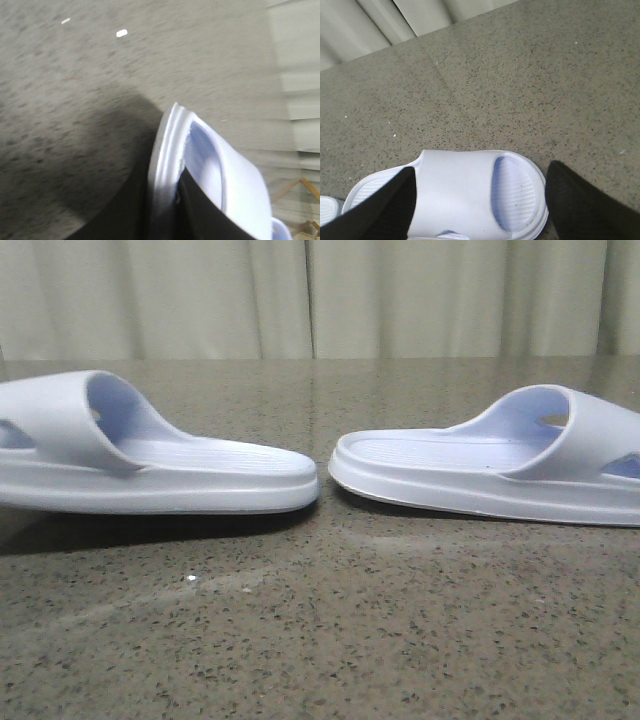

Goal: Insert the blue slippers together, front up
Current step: 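Close the left gripper on the slipper's heel rim and lift it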

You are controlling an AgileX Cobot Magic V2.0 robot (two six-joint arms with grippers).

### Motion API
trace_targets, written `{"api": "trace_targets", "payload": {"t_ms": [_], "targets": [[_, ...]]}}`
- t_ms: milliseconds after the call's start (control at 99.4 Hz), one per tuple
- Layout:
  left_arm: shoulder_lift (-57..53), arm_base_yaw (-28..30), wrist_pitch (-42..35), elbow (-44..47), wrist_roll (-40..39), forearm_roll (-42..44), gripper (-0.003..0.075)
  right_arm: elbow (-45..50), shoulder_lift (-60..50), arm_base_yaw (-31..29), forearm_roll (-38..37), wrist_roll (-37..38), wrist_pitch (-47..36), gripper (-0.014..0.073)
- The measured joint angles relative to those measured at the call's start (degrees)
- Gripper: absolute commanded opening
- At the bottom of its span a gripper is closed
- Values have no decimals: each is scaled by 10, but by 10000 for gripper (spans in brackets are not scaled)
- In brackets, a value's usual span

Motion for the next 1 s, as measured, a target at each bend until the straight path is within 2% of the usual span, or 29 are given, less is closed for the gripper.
{"api": "trace_targets", "payload": {"t_ms": [241,473,714,996], "targets": [[-56,0,4,-26,1,-7,16,0,5,-17,1,5,10,465],[-60,0,23,-27,2,-9,16,0,50,-65,1,19,32,465],[-60,0,25,-27,2,-9,16,0,113,-75,1,24,32,464],[-60,0,27,-27,2,-9,16,0,186,-75,6,33,22,349]]}}
